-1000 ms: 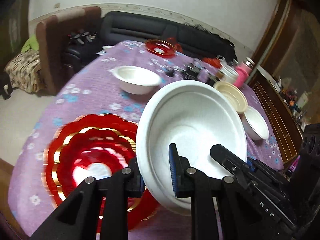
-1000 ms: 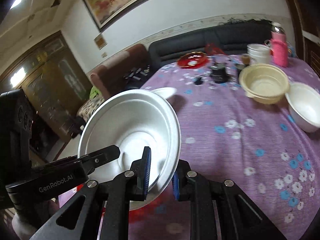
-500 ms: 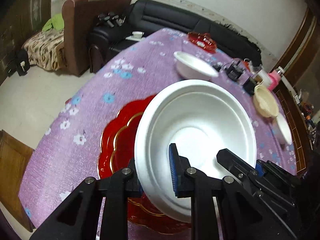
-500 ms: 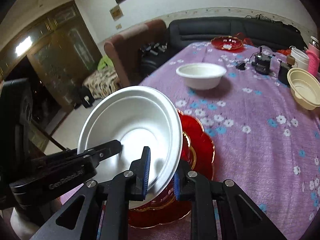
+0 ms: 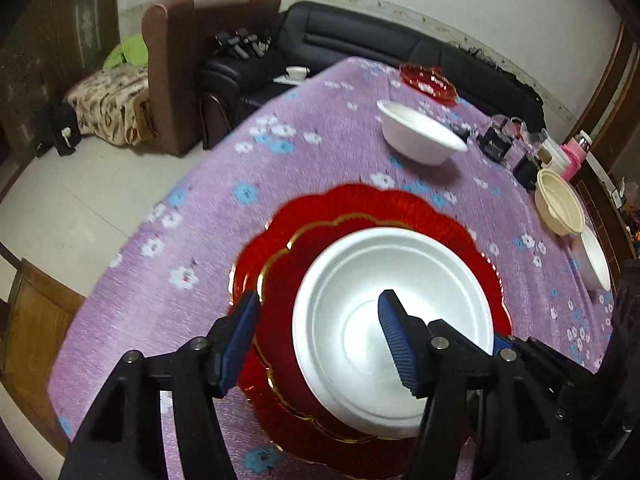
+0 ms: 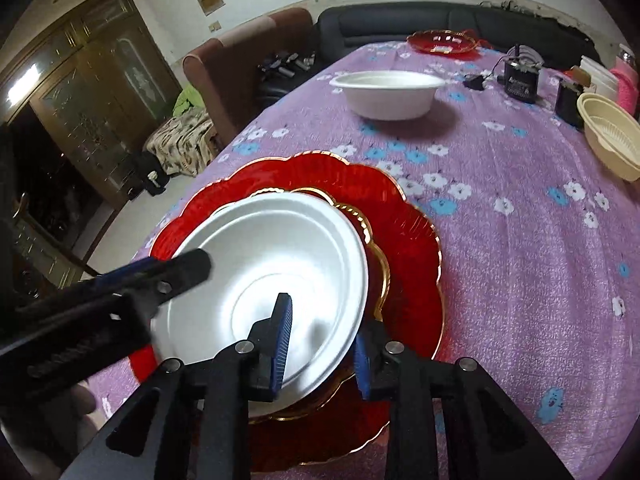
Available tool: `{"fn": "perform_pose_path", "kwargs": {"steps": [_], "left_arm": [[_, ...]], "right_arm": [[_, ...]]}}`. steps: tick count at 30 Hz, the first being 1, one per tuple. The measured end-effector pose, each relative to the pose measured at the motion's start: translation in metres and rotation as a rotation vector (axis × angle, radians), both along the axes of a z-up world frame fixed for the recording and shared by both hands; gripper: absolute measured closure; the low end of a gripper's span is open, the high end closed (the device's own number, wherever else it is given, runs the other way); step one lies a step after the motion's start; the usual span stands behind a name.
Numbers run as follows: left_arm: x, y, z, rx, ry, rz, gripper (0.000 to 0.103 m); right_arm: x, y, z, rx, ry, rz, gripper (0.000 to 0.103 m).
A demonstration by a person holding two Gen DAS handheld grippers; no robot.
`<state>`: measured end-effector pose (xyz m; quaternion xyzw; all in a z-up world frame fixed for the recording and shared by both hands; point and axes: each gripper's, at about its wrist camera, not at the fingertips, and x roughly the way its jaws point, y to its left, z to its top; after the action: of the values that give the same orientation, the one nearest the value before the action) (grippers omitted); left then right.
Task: Organize plates and bowls
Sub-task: 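Open the right tool to release the bowl and withdraw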
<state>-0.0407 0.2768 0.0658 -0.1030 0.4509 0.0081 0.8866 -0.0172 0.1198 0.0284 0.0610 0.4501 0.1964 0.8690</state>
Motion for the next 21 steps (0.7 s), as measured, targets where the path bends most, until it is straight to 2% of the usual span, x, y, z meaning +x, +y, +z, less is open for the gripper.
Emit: {"fn": "perform_pose_path", "kwargs": {"steps": [3, 7, 14, 18, 21], "left_arm": [[-0.007, 0.003, 0.009, -0.026, -0.032, 0.009, 0.042], [-0.020, 0.006, 0.023, -0.074, -0.076, 0.010, 0.037], [-0.052, -0.004, 0.055, -0.153, -0.177, -0.018, 0.033], [-0.072, -0.018, 0.075, -0.144, -0.267, -0.046, 0.030], [-0.084, -0.035, 0.087, -0.111, -0.324, -0.076, 0.023]], "right_arm": [[0.000, 0.002, 0.002, -0.004, -0.014, -0.001, 0.059], [-0.007, 0.003, 0.013, -0.024, -0.097, -0.013, 0.035], [-0.022, -0.007, 0.036, -0.016, -0.187, -0.016, 0.033], [-0.037, -0.023, 0.058, 0.000, -0.253, -0.034, 0.030], [-0.054, -0.034, 0.073, -0.055, -0.346, -0.064, 0.023]]}}
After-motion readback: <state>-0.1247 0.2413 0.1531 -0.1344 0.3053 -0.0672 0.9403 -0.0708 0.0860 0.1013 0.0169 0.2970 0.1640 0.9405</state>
